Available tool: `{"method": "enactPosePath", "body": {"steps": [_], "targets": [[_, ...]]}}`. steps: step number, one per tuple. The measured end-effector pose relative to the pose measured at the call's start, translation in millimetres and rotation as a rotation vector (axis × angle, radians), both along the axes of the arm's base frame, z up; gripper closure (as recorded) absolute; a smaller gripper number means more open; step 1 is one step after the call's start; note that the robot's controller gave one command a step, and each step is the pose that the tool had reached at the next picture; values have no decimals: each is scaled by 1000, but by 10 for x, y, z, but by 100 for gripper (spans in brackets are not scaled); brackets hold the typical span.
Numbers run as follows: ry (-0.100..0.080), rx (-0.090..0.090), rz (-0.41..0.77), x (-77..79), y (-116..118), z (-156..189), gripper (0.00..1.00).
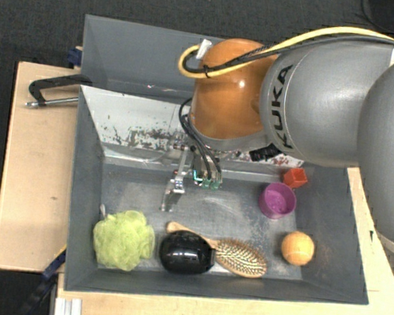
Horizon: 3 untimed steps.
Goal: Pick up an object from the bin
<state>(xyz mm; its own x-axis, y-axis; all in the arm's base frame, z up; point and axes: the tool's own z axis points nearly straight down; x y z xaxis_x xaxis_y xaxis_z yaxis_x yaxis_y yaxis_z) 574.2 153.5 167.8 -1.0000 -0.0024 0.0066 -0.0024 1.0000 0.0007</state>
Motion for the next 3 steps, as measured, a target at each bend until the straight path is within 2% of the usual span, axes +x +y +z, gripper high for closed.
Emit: {"method": "enactPosePath", "body": {"steps": [1,2,3], "targets": [[-8,1,-2,21,-7,44,0],[-17,1,158,-222,203,-318,0],[-3,0,306,-548,520,-352,0]]}}
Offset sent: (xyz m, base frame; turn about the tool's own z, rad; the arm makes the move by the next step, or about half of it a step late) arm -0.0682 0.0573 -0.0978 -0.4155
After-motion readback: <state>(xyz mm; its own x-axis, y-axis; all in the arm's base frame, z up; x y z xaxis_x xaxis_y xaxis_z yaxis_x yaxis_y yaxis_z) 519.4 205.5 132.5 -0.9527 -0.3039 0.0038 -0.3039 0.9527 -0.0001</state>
